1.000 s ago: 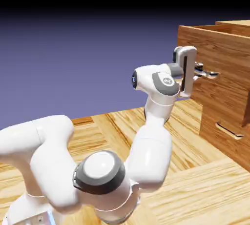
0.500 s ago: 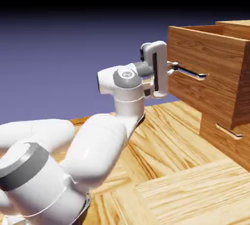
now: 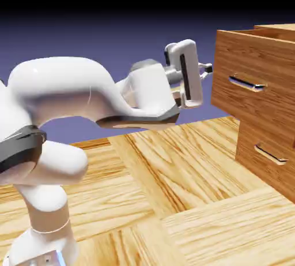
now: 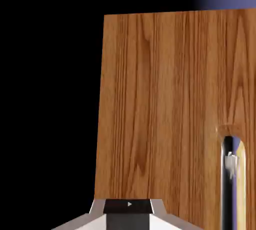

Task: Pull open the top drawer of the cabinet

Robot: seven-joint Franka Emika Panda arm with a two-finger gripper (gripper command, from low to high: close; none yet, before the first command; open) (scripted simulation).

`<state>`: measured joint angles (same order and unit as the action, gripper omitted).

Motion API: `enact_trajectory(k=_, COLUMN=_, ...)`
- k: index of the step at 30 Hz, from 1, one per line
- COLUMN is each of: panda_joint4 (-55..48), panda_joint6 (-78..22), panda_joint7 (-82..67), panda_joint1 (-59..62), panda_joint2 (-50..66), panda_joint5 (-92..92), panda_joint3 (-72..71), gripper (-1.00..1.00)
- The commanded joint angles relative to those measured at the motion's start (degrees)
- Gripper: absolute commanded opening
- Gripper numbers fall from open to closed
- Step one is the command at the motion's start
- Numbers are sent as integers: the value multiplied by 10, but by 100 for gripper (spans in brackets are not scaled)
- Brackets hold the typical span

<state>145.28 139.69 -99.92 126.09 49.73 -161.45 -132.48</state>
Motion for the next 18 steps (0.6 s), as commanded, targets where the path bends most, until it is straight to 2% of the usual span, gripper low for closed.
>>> enact_trajectory(k=1, panda_joint4=-6, panda_joint6=9, panda_joint7=23, panda_joint1=11, panda_joint2=-21, panda_joint5=-3, panda_joint3=-9, gripper=-100)
enact_trajectory(k=13, panda_joint4=-87, panda_joint6=112, panda_joint7=272, panda_joint1=119, panda_joint2=-250, panda_joint5=-39, panda_joint3=-102, gripper=-100)
enact_trajectory(k=14, panda_joint4=-87, panda_joint6=112, panda_joint7=272, panda_joint1=119, panda_joint2=-250, panda_joint5=-39, panda_joint3=-102, gripper=100)
enact_trajectory(k=18, panda_joint4=-32, panda_joint6=111, panda_joint7=232, panda_joint1=149, panda_joint2=-187, panda_joint5=-17, panda_joint3=-131, gripper=100)
